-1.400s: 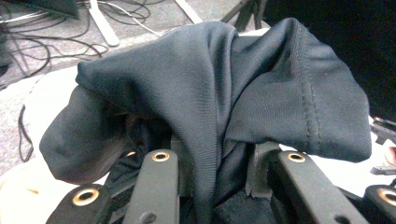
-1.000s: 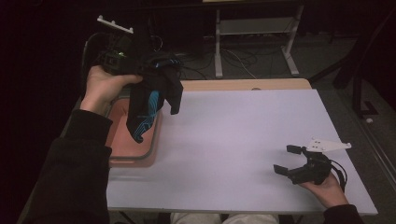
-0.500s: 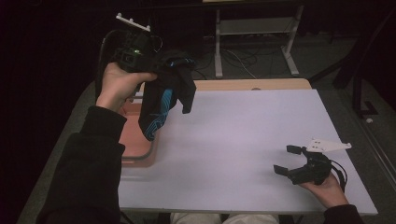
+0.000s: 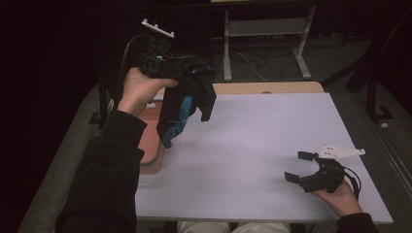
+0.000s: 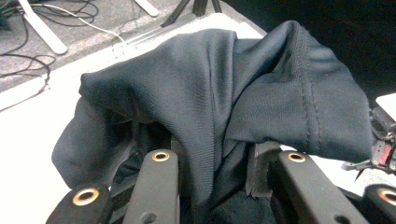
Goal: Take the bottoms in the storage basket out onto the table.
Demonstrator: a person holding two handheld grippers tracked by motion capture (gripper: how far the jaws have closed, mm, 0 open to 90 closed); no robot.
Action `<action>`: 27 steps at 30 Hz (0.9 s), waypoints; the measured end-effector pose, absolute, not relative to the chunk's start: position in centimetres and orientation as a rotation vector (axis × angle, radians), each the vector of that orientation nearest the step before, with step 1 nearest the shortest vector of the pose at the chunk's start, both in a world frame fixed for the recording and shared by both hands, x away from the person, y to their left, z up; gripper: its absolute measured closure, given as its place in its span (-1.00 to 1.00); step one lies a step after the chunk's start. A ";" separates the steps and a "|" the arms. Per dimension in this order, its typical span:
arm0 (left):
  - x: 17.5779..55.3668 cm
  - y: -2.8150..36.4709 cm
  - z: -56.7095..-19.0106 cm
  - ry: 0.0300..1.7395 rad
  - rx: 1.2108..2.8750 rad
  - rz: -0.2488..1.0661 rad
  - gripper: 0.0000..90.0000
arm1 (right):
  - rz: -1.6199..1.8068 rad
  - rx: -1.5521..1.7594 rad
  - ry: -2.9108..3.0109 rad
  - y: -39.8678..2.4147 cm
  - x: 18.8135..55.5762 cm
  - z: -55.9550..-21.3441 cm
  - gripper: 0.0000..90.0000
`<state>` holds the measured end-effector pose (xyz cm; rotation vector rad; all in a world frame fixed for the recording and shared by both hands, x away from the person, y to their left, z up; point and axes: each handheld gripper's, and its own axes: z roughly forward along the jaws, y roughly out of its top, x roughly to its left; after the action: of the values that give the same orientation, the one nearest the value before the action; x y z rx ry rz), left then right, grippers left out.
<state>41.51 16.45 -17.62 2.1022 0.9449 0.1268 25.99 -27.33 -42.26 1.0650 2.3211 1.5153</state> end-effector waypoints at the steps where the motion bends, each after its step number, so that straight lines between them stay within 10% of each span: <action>1: 41.6 16.2 -17.8 0.941 2.107 0.123 0.55 | 1.516 1.065 2.321 -27.3 26.0 -42.3 -1.00; 27: 43.7 11.3 -21.7 0.904 2.121 0.050 0.55 | 1.519 1.052 2.338 -27.2 25.9 -42.3 -1.00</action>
<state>43.71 11.25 -21.66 2.1215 0.9037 0.0501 25.86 -27.18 -42.30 1.0519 2.3381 1.5189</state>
